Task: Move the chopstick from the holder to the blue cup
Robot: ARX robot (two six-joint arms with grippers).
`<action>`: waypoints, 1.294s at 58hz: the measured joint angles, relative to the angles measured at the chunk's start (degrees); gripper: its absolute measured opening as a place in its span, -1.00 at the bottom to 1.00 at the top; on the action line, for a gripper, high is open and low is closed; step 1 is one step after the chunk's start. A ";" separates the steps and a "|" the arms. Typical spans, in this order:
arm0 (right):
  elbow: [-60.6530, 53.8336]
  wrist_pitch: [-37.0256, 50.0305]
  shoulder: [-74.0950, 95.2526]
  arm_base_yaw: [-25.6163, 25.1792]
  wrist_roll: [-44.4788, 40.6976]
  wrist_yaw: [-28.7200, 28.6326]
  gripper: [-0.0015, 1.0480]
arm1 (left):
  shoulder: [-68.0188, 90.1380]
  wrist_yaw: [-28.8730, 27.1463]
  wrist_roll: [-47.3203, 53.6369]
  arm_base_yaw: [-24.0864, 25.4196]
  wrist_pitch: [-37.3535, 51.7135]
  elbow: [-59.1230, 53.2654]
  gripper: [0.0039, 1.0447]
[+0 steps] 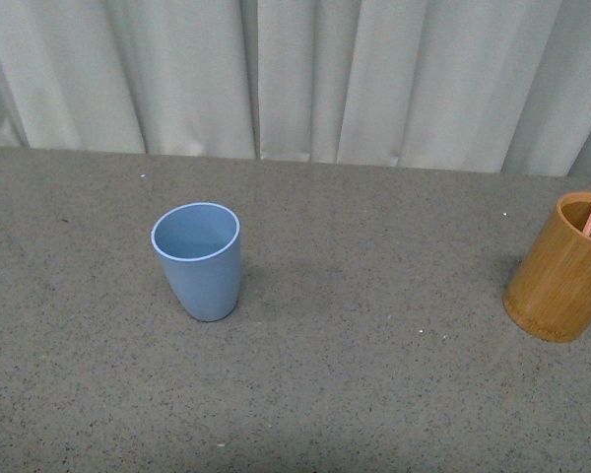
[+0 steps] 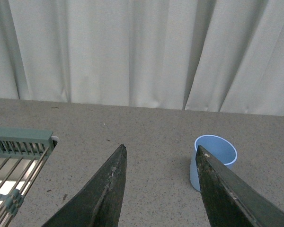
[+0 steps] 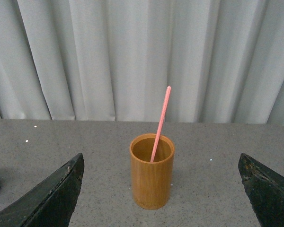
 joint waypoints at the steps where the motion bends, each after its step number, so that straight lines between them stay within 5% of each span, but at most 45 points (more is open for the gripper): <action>1: 0.00 0.00 0.00 0.00 0.00 0.00 0.81 | 0.00 0.00 0.00 0.00 0.00 0.00 -0.13; 24: 0.00 0.00 0.00 0.00 0.00 0.00 0.81 | 0.00 0.00 0.00 0.00 0.00 0.00 -0.14; 27: 0.00 0.00 0.00 0.00 0.00 0.00 0.81 | 0.00 0.00 -0.04 0.00 0.00 0.00 -0.32; 41: 0.00 0.00 0.00 0.00 0.00 0.00 0.81 | 0.00 0.00 -0.13 0.02 0.00 0.00 -0.38; 44: 0.00 0.00 0.00 0.00 0.00 0.00 0.81 | 0.00 0.00 0.04 0.02 0.00 0.00 -0.24; 47: 0.00 0.00 0.00 0.00 0.00 0.00 0.81 | 0.00 0.00 0.00 0.00 0.00 0.00 -0.36; 70: 0.00 0.00 0.00 0.00 0.00 0.00 0.81 | 0.00 0.00 0.04 0.02 0.00 0.00 0.90; 75: 0.00 0.00 0.00 0.00 0.00 0.00 0.81 | 0.00 0.00 0.04 0.00 0.00 0.00 0.87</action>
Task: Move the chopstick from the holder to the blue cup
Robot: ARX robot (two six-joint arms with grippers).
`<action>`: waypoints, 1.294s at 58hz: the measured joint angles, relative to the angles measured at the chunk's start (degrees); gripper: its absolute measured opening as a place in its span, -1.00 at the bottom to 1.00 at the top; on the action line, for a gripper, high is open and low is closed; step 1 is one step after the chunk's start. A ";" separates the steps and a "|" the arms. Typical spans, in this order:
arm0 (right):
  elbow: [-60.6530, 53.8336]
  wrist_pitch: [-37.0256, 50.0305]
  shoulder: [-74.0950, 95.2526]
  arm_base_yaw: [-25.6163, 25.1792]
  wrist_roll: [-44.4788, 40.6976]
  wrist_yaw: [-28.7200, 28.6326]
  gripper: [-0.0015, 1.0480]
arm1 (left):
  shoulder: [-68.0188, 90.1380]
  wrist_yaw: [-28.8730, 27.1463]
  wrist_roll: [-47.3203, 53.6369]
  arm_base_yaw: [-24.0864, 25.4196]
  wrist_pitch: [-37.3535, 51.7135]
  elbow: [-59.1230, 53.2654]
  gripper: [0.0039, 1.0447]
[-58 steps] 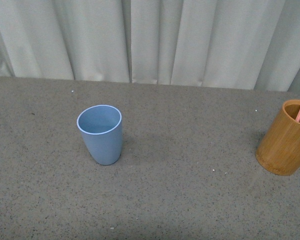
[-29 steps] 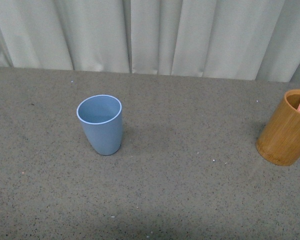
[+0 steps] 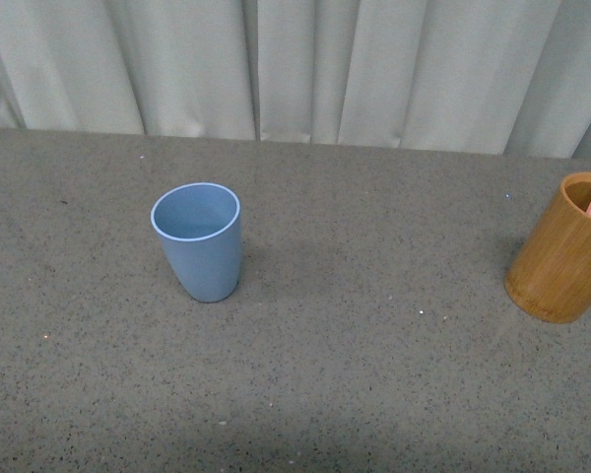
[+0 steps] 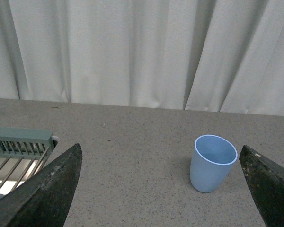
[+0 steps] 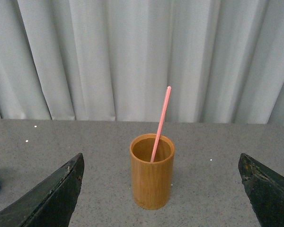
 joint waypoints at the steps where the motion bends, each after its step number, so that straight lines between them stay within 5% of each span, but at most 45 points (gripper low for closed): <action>1: 0.00 0.00 0.00 0.00 0.00 0.00 0.81 | 0.00 0.00 0.00 0.02 0.00 0.00 0.88; 75: 0.00 0.00 0.00 0.00 0.00 0.00 0.81 | 0.00 0.00 0.00 0.00 0.00 0.00 0.88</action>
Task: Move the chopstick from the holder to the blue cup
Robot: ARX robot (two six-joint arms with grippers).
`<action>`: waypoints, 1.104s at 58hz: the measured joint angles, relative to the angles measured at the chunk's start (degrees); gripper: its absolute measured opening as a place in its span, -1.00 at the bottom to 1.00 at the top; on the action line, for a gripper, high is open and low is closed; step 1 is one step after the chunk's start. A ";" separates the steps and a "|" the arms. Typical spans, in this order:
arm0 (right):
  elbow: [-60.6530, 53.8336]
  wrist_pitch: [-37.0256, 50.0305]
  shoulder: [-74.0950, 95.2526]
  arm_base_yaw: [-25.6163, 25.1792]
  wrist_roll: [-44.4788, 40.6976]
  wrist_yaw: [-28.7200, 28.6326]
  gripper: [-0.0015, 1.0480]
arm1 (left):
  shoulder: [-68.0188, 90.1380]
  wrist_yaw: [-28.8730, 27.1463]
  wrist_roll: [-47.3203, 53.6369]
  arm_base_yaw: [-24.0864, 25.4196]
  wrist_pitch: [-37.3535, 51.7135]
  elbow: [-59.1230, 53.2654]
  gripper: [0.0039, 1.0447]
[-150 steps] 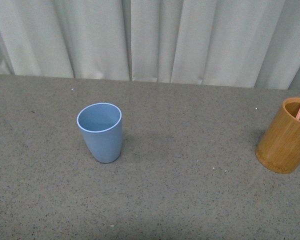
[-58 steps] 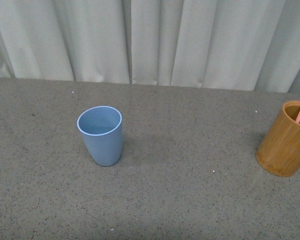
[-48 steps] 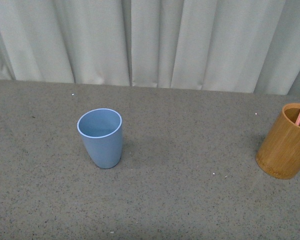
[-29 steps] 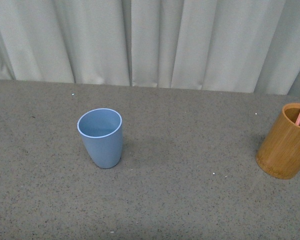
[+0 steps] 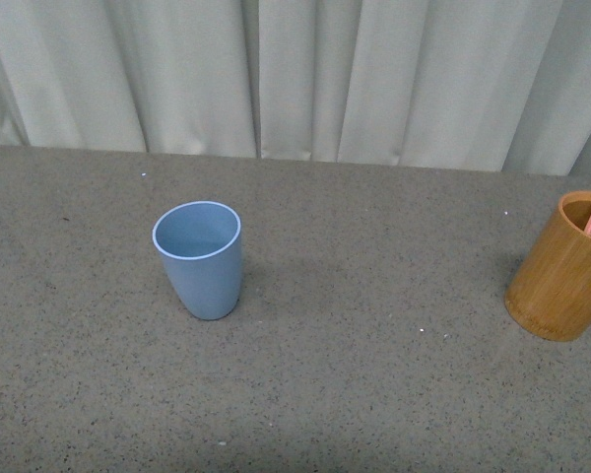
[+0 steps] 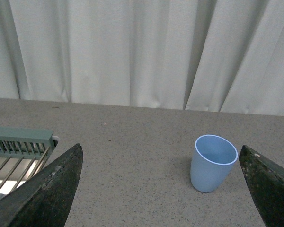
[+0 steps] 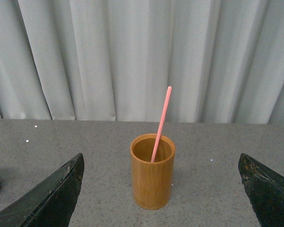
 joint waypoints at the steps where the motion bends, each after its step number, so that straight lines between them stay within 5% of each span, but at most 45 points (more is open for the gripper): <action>1: 0.00 0.00 0.00 0.00 0.00 0.00 0.81 | 0.00 0.00 0.00 0.00 0.00 0.00 0.88; 64: 0.00 0.00 0.00 0.00 0.00 0.00 0.81 | 0.00 0.00 0.00 0.00 0.00 0.00 0.88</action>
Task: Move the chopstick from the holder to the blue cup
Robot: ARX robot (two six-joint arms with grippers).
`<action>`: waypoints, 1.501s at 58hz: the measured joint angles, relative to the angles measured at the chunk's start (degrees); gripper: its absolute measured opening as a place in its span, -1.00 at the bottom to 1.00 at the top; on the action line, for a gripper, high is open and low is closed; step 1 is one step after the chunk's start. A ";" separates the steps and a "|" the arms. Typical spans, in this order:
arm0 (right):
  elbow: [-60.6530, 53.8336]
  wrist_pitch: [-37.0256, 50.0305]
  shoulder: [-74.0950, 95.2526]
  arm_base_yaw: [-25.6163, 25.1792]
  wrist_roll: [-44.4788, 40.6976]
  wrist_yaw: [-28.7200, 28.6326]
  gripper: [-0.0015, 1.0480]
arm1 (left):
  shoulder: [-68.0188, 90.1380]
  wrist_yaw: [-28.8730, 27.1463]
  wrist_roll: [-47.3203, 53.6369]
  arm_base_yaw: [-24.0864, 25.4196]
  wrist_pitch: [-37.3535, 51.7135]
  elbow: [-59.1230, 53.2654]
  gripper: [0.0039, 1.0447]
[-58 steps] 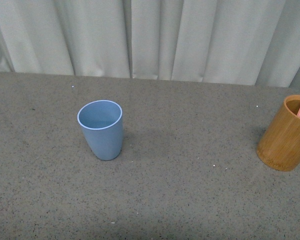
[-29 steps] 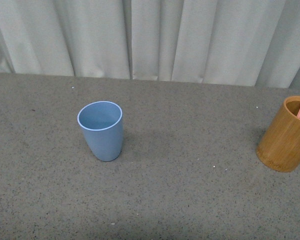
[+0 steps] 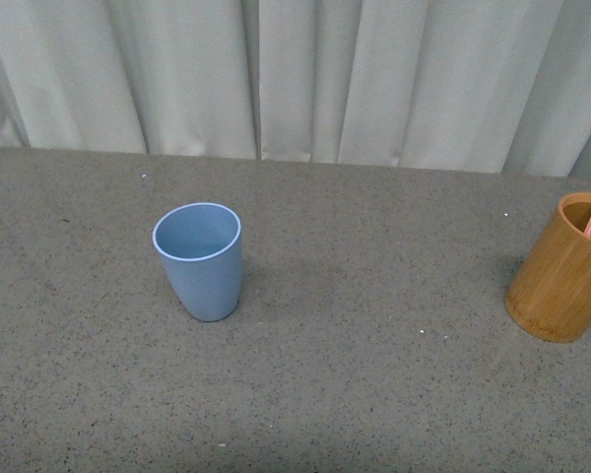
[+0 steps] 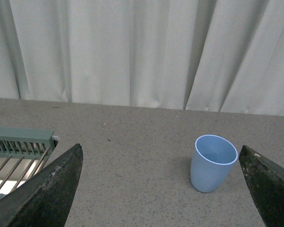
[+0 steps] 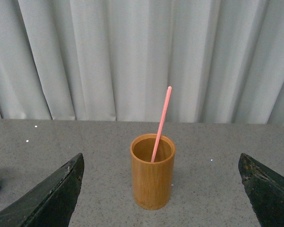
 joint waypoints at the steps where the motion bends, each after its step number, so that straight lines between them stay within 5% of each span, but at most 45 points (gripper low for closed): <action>1: 0.00 0.00 0.00 0.00 0.00 0.00 0.81 | 0.00 0.00 0.00 0.02 0.00 0.00 0.88; 15: 0.00 0.00 0.00 0.00 0.00 0.00 0.81 | 0.00 0.02 0.00 0.02 -0.02 0.00 0.88; 20: 0.00 0.00 0.00 0.00 0.00 0.00 0.81 | 5.18 1.62 -14.84 -0.44 -10.95 2.56 0.88; 29: 0.00 0.00 0.00 0.00 0.00 0.00 0.81 | 7.96 -0.09 -28.17 -3.37 -10.97 2.49 0.88; 64: 0.00 0.00 0.00 0.00 0.00 0.00 0.81 | 55.49 -11.08 -39.10 -18.29 23.30 10.29 0.88; 87: 0.00 0.00 0.00 0.00 0.00 0.00 0.81 | 80.39 -12.28 -39.08 -19.04 27.78 22.27 0.88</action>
